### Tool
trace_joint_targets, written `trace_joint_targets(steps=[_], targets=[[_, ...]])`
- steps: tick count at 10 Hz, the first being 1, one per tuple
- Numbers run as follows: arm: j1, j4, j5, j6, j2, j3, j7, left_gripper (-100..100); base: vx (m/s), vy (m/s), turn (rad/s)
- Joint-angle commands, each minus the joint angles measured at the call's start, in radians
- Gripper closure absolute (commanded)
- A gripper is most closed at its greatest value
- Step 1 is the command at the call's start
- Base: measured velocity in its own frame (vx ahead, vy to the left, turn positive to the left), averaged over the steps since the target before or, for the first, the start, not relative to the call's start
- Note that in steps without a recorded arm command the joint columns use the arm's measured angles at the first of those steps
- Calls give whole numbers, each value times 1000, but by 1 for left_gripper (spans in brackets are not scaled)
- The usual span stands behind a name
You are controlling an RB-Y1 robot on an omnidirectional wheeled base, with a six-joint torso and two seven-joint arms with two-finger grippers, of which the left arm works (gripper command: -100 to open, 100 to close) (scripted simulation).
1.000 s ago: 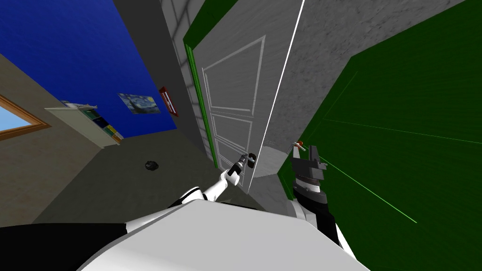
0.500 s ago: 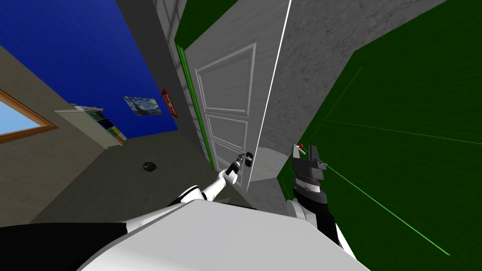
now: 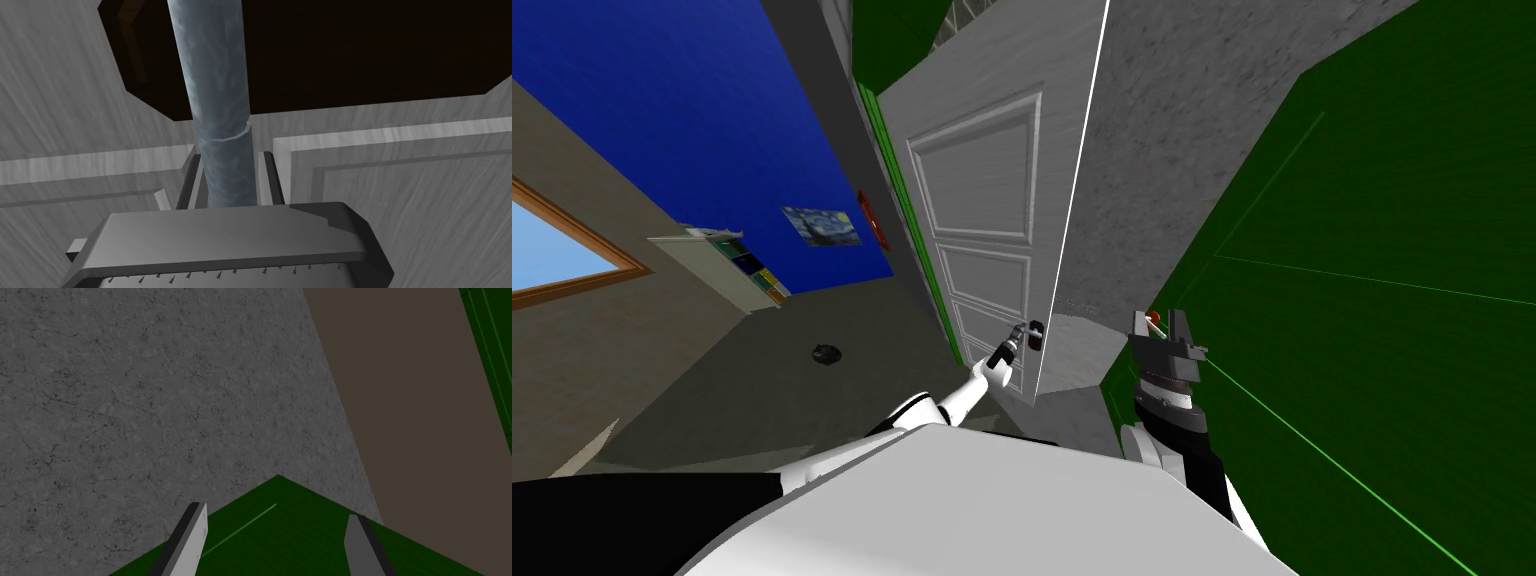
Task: Push the door open
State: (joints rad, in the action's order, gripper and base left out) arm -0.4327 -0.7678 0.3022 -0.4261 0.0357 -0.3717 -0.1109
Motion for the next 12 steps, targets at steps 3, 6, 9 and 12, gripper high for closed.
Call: trace_joint_targets(steps=[3, 6, 9, 12], targets=[[-3, -4, 8, 5, 26, 53, -12, 100, 133, -145, 66], [-4, 0, 11, 4, 28, 70, -16, 100, 74, -82, 48], [-7, 7, 15, 2, 30, 104, -25, 100, 104, -146, 79], [-9, 14, 20, 0, 27, 135, -32, 100, 89, -110, 57]])
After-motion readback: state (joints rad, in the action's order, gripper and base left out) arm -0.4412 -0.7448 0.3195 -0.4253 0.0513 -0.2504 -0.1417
